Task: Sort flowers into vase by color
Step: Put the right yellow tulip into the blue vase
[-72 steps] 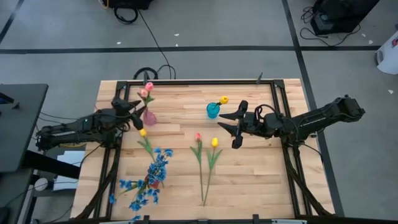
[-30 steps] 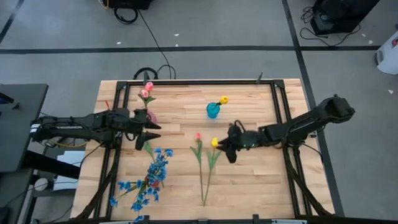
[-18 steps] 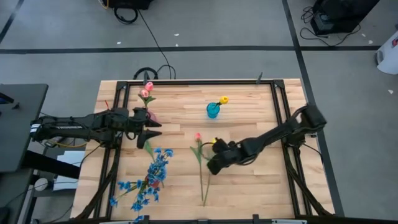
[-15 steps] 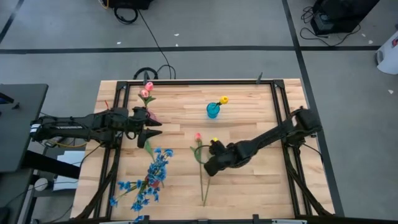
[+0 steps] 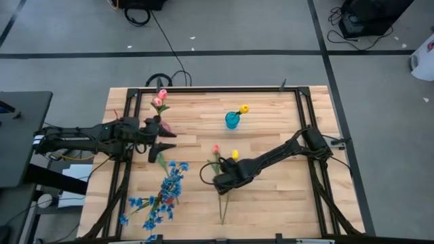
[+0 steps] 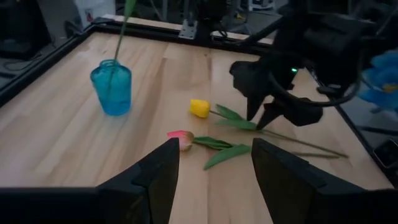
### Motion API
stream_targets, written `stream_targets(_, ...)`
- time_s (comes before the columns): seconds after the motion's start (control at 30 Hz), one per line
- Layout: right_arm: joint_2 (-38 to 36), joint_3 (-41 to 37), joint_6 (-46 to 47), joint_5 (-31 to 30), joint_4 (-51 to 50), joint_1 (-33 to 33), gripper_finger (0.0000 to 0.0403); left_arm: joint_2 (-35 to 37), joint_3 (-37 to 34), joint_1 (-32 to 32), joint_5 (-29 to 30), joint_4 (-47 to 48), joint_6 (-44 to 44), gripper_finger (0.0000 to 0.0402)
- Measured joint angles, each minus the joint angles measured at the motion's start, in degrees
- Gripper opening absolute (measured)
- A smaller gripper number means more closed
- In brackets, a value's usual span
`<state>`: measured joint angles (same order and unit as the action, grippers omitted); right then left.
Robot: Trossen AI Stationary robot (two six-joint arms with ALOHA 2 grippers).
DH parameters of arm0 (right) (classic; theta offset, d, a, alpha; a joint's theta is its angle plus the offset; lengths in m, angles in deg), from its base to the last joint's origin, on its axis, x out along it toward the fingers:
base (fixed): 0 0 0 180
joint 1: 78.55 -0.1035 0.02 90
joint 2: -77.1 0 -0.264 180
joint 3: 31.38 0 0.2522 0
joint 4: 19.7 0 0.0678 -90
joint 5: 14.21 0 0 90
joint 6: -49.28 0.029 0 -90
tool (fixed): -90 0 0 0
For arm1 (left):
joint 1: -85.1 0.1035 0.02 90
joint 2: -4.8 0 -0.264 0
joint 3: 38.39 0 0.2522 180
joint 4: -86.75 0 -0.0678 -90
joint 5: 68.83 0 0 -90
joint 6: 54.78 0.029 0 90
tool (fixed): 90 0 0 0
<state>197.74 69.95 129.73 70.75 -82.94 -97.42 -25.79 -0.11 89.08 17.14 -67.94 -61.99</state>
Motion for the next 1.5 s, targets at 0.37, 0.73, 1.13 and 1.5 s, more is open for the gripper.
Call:
stream_targets(0.37,-0.33,0.78,3.47,2.89,-1.91,0.22,0.0151,0.13,0.0,0.0,-0.66,0.28,3.92,0.0207)
stream_targets(0.73,0.24,0.64,-0.03,3.86,3.07,0.41,0.0151,0.13,0.0,0.0,-0.79,0.93,3.11,0.0207)
stream_targets(1.13,0.02,-2.52,-0.49,2.14,6.07,0.28,0.0145,0.11,-0.02,0.0,-0.77,0.79,2.48,0.0207)
stream_targets(1.5,0.02,-2.62,-4.01,1.7,4.32,0.38,0.0014,0.11,-0.02,0.0,-0.53,0.79,1.27,0.0207)
